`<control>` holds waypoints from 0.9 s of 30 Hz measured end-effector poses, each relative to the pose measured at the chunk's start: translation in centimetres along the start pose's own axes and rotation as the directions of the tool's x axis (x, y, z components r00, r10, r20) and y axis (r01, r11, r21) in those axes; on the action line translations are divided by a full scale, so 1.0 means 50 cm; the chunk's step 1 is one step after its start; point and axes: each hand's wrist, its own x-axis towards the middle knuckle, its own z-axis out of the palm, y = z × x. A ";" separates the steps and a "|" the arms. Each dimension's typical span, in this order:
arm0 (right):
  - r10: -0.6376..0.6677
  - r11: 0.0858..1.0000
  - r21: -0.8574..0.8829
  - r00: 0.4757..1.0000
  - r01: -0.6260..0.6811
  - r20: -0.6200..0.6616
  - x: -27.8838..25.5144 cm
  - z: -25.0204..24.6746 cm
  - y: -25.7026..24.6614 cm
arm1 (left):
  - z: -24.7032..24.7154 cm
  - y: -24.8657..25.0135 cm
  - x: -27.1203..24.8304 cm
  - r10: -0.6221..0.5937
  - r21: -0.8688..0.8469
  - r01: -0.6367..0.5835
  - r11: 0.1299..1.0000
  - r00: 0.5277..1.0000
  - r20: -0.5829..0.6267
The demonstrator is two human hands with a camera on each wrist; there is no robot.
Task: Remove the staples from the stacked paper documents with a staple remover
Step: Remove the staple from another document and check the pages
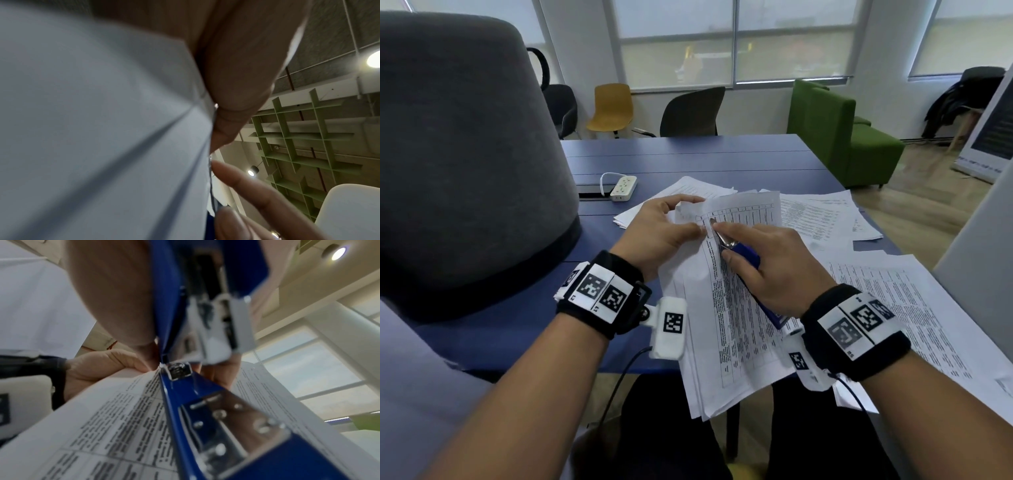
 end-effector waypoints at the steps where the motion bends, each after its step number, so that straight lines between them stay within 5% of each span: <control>1: -0.003 1.000 -0.007 1.000 0.003 0.008 0.002 0.002 0.001 | 0.000 -0.002 0.001 -0.009 -0.008 0.009 1.000 1.000 -0.005; 17: 0.019 0.991 0.132 1.000 -0.021 0.019 0.030 0.012 0.009 | -0.011 0.003 0.010 -0.031 0.160 0.029 0.987 1.000 0.006; 22: -0.107 0.994 -0.023 0.991 0.109 0.082 0.041 0.025 0.003 | -0.010 -0.008 0.006 -0.028 0.190 0.032 0.981 0.999 -0.022; 25: -0.044 0.999 0.012 0.995 0.043 0.087 0.044 0.020 0.000 | -0.012 -0.013 0.005 -0.027 0.173 0.031 0.984 0.999 -0.026; 27: 0.068 0.967 0.233 0.984 -0.105 0.164 0.043 0.013 -0.001 | -0.015 -0.015 0.000 -0.031 0.164 0.031 0.986 1.000 -0.003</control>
